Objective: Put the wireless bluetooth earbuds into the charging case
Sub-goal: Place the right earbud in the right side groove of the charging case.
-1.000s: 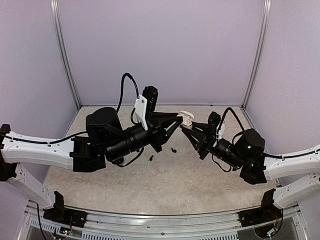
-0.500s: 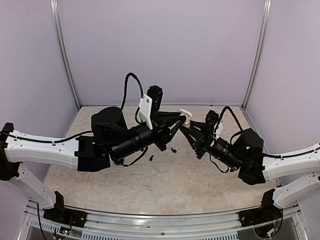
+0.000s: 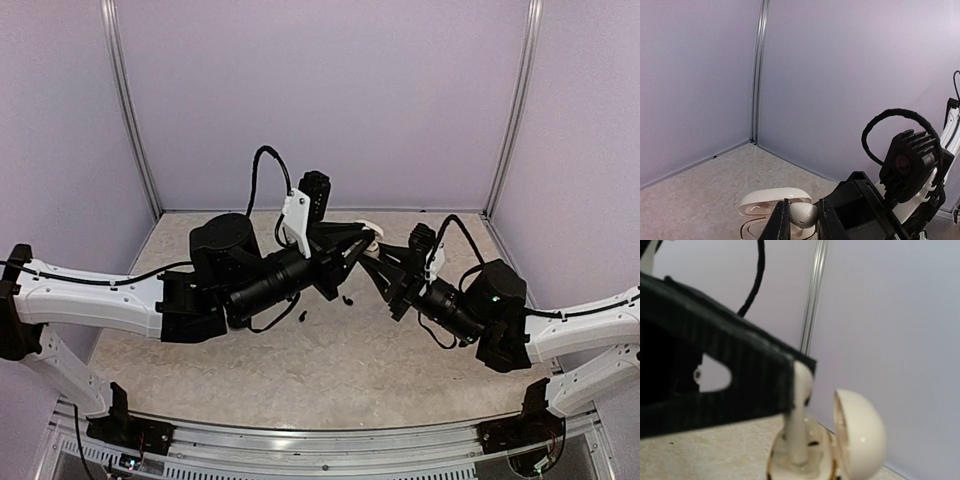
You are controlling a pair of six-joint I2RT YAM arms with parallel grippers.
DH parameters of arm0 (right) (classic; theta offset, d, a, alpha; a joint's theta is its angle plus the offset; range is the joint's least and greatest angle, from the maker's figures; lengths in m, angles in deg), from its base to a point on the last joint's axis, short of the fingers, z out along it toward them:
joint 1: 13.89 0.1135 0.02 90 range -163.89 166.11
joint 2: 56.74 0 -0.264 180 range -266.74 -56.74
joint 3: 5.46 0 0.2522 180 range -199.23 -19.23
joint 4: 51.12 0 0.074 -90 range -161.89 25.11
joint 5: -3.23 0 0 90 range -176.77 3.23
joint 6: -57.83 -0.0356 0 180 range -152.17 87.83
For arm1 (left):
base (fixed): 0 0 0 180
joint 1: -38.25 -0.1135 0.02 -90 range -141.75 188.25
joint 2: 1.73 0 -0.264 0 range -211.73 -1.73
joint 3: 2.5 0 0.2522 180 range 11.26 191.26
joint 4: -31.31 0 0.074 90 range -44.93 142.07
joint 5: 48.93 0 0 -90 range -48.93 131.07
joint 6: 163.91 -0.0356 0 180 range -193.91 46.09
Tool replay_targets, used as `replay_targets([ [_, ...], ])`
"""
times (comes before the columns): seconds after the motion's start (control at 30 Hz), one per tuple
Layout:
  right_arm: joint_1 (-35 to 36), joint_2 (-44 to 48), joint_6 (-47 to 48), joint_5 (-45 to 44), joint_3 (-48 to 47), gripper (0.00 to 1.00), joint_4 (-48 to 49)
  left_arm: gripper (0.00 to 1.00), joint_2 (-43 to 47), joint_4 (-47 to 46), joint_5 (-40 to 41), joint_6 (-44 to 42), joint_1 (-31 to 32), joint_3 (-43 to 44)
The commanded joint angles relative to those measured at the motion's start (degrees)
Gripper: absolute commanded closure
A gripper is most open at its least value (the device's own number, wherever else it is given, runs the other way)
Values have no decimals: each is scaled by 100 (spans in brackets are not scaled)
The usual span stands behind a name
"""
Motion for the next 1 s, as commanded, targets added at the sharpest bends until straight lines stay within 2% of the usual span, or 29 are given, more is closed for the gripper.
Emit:
replay_targets([
  [0.0,74,68,54,-63,-217,100,76,91,-91,-22,57,-119,41,210],
  [0.53,81,226,-6,-62,-246,100,107,90,-306,162,81,-113,41,344],
  [0.97,81,331,41,-49,-272,100,209,83,-431,456,262,-49,41,476],
])
